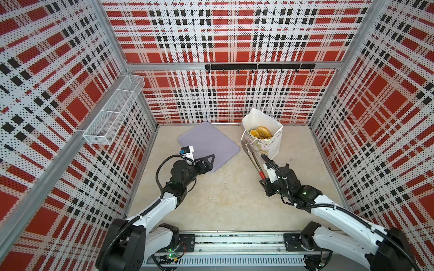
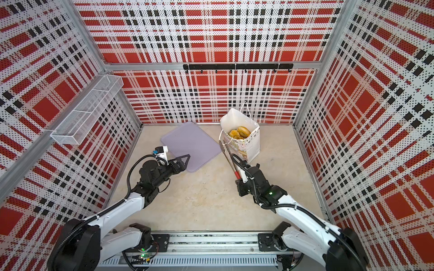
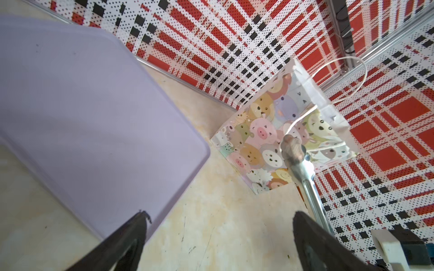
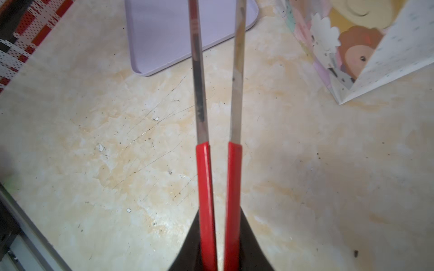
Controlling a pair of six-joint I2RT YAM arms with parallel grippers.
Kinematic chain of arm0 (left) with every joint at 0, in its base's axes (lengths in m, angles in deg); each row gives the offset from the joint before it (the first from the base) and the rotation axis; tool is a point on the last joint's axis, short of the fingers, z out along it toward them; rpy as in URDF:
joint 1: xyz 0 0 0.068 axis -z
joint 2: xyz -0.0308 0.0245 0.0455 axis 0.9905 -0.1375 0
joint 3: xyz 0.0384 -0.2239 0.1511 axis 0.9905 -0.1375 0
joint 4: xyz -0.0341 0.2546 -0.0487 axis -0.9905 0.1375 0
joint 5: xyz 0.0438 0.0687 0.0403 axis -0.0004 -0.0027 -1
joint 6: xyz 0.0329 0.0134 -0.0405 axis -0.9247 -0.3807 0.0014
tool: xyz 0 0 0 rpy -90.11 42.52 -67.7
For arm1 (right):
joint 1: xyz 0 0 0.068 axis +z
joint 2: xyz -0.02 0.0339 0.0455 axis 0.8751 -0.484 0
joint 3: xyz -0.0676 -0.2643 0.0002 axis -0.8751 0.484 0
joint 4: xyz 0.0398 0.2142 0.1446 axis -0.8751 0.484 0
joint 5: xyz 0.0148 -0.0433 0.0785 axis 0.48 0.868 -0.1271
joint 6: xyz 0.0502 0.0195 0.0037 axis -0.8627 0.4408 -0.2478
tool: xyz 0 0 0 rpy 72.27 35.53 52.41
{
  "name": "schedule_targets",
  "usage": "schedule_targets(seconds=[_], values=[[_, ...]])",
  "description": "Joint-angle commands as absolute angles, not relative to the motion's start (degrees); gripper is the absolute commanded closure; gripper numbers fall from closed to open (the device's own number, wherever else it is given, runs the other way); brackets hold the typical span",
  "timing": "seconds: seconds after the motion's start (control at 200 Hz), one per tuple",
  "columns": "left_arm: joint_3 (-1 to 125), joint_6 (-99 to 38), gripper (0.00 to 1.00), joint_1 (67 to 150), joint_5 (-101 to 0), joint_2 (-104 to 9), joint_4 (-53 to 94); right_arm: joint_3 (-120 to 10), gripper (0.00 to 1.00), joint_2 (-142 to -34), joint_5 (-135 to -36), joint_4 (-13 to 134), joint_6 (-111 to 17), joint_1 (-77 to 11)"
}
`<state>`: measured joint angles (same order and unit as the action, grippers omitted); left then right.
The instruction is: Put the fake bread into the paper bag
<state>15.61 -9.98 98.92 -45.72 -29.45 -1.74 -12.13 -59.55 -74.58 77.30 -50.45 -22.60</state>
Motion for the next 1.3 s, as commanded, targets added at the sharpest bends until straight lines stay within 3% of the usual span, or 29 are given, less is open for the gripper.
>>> schedule_targets(seconds=[0.0,0.396,0.496,0.656,0.812,0.962,1.157,1.298], values=[[14.9,-10.1,0.01,98.4,-47.4,-28.8,-0.9,-12.5,1.00,-64.8,-69.1,71.5,-53.8,-21.1],[12.0,-10.3,0.01,98.0,-47.6,-26.0,-0.8,-12.1,1.00,-78.4,-64.0,68.4,-57.6,-20.1],[11.3,-10.1,0.01,98.0,-48.1,-24.3,-0.3,-12.2,0.83,-79.2,-63.1,68.3,-57.8,-19.6],[10.4,-10.3,0.02,97.8,-48.4,-21.3,0.5,-12.1,0.69,-77.9,-66.4,67.1,-56.6,-19.4],[10.0,-10.4,0.02,97.7,-48.5,-18.6,1.2,-12.1,0.55,-73.4,-65.3,69.3,-56.4,-19.5],[9.8,-10.4,0.02,97.6,-49.0,-16.2,2.5,-11.0,0.48,-65.5,-65.4,70.9,-56.2,-19.5],[10.4,-10.5,0.02,97.5,-50.1,-14.0,4.7,-10.1,0.47,-52.2,-64.0,72.5,-55.8,-19.5],[10.5,-11.1,0.02,97.4,-53.0,-12.7,4.8,-8.9,0.35,-42.0,-58.6,71.2,-54.0,-20.9]])
